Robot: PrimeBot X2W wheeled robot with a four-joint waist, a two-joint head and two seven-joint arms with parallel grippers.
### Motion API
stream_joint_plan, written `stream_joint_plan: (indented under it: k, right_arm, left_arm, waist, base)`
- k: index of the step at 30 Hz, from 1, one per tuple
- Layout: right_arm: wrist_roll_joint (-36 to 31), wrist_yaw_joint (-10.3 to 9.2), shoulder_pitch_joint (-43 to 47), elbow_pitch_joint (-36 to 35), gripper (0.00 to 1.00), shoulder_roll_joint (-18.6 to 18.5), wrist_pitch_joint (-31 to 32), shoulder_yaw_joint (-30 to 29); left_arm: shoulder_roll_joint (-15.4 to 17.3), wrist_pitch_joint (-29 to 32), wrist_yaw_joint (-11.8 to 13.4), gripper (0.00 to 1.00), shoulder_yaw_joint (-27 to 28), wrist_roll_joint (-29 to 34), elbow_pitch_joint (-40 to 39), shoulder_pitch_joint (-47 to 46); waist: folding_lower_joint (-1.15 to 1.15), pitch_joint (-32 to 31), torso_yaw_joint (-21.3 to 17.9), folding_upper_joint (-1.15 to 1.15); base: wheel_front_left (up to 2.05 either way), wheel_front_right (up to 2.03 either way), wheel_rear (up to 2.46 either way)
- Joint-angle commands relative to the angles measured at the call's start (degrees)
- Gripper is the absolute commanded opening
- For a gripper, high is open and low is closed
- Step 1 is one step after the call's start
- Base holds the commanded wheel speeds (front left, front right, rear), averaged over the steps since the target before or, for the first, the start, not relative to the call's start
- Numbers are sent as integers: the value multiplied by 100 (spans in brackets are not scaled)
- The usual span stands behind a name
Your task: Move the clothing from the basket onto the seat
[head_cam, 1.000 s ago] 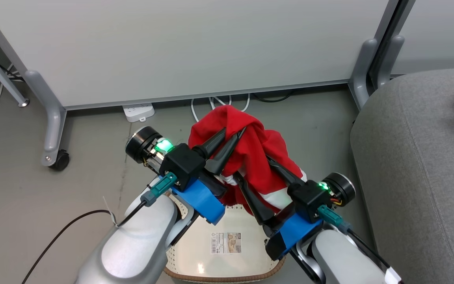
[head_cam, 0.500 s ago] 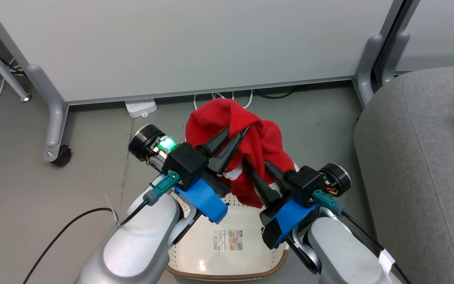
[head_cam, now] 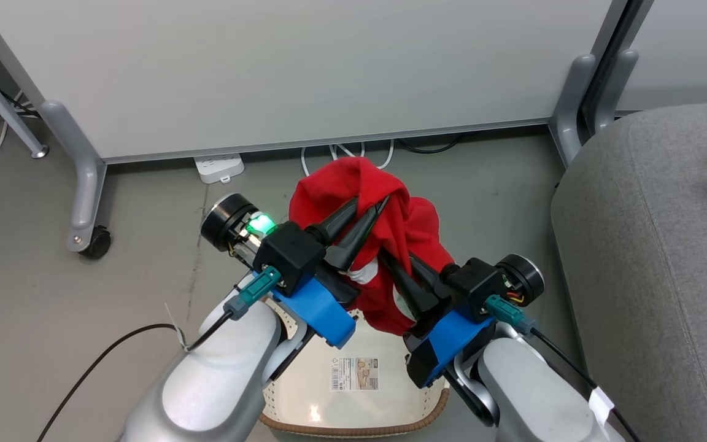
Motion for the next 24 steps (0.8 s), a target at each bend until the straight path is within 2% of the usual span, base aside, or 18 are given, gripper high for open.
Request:
stream_joint_plan:
  k: [1,15,17,24]
  right_arm:
    - [32,-3,-69,-12,0,15,-3,-2]
    - [24,-4,-62,-23,0,15,-3,24]
    - [21,-3,-68,-18,0,15,-3,24]
    - [29,-3,-70,-22,0,15,-3,44]
  left_arm:
    - [1,-19,6,0,5,2,-1,-41]
    - [18,-19,6,0,-16,-22,23,-5]
    - [14,-19,6,100,0,-27,32,-19]
    - [8,-19,6,100,21,8,85,-26]
  waist:
    - [0,-2,2,0]
    - [0,-15,-10,0]
    - [0,-13,-9,0]
    - [0,-9,-21,0]
  base:
    - [0,0,0]
    - [0,0,0]
    - [0,0,0]
    - [0,0,0]
